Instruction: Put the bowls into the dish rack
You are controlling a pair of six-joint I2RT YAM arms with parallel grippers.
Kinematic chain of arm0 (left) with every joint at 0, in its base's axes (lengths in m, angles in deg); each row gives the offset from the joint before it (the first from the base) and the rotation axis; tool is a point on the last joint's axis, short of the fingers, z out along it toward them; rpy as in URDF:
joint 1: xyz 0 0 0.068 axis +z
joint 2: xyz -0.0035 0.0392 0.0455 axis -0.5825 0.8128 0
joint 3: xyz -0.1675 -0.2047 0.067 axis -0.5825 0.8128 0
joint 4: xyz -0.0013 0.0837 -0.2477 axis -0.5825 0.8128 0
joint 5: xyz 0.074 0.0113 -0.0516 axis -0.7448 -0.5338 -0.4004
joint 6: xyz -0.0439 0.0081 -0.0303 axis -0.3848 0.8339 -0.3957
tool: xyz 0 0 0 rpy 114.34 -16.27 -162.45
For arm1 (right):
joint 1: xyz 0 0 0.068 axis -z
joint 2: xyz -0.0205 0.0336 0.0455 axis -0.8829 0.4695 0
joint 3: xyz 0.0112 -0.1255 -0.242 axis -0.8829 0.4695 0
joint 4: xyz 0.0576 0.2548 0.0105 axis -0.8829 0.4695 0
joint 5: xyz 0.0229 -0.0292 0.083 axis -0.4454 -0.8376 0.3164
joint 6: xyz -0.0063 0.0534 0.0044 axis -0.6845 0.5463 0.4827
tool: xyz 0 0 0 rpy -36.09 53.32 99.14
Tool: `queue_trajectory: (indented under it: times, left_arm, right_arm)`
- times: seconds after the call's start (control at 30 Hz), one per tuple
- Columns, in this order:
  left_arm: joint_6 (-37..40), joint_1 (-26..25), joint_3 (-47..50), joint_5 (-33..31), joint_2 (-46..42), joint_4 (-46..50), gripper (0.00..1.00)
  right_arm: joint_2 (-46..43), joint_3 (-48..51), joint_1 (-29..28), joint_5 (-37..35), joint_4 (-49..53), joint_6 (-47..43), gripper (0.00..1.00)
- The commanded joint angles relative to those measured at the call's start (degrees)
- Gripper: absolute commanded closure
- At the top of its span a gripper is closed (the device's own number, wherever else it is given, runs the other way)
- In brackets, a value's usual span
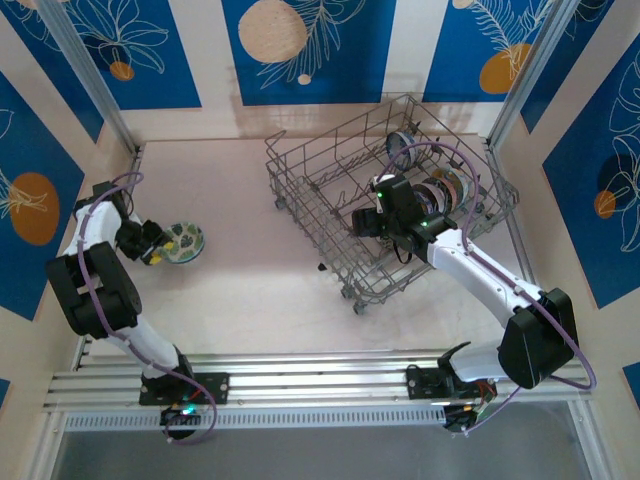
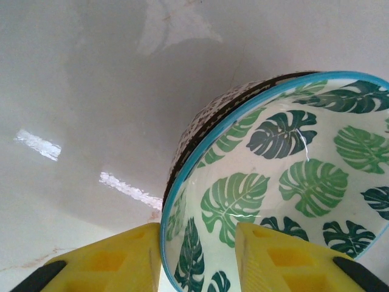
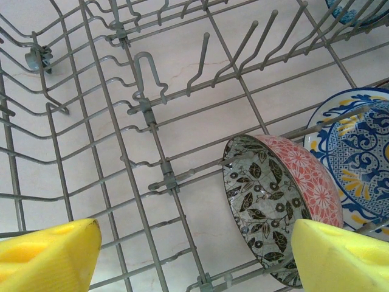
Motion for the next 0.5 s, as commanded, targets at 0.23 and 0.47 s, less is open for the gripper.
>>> queue_trajectory:
  times: [0.23,0.47]
  left_arm:
    - [1.2,0.4,1.3,2.4,1.6,-1.6,0.70]
    - [1.1,0.4,1.6,3.5,1.7,-2.4,0.77]
  right_arm:
    - [0.3,-0.3,-0.2,1.4,0.1,0.9,0.18]
    - [0.5,-0.7,-0.4,1.6,0.1,1.0,0.18]
